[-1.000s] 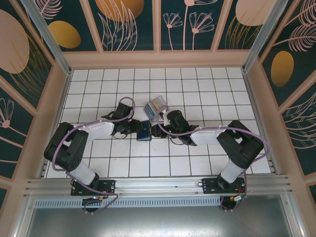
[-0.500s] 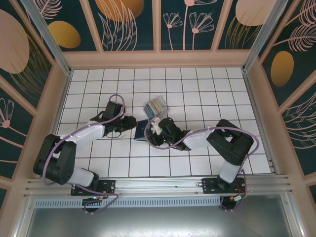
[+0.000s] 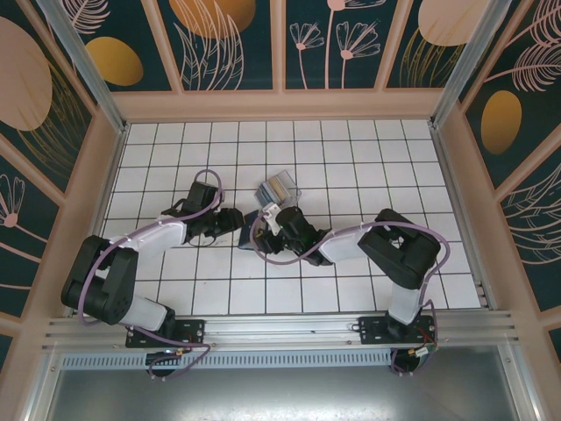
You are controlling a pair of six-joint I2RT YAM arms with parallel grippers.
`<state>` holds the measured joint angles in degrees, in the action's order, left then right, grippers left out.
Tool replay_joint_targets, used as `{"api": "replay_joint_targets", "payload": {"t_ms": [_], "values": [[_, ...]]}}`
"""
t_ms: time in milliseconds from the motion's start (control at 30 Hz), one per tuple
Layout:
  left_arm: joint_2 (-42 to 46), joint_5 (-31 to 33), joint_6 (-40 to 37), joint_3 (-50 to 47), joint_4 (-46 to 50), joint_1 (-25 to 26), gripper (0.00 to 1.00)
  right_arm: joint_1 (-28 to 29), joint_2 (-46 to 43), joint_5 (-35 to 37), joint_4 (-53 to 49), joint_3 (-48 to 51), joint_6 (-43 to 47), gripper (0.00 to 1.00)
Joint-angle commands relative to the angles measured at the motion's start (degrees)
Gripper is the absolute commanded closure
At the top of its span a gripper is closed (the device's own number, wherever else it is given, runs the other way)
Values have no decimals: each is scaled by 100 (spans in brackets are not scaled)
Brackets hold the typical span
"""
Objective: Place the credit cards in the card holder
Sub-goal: Press the card holder at the center of the table.
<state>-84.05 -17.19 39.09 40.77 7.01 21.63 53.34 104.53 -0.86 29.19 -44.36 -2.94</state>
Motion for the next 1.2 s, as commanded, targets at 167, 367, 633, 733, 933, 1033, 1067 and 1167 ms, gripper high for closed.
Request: {"api": "replay_joint_targets", "payload": {"t_ms": [167,367,633,733,933,1033,1067,1167], "values": [[-16,-118,44,-78,-101,-53,53,-94,162,501,-132,-274,-479,48],[-103,-123,-22,-60,-162,-53,53,-348,-251,196,-166,95,-1013,61],[-321,172,-173,30,-241,37,53,-566,-570,-355,72,600,-1576,66],[-623,288,-123,89,-313,167,55,-612,-620,-522,165,696,-1740,65],[-975,769,-212,296,-222,471,55,-869,-709,-1204,465,841,-2172,63],[-1059,862,-288,379,-102,542,55,-1047,-781,-1618,543,866,-2442,62],[-1093,890,-301,357,-119,557,55,-1096,-824,-1750,591,886,-2535,62],[-1264,857,-303,323,-104,586,55,-1184,-932,-1927,520,822,-2757,62]]}}
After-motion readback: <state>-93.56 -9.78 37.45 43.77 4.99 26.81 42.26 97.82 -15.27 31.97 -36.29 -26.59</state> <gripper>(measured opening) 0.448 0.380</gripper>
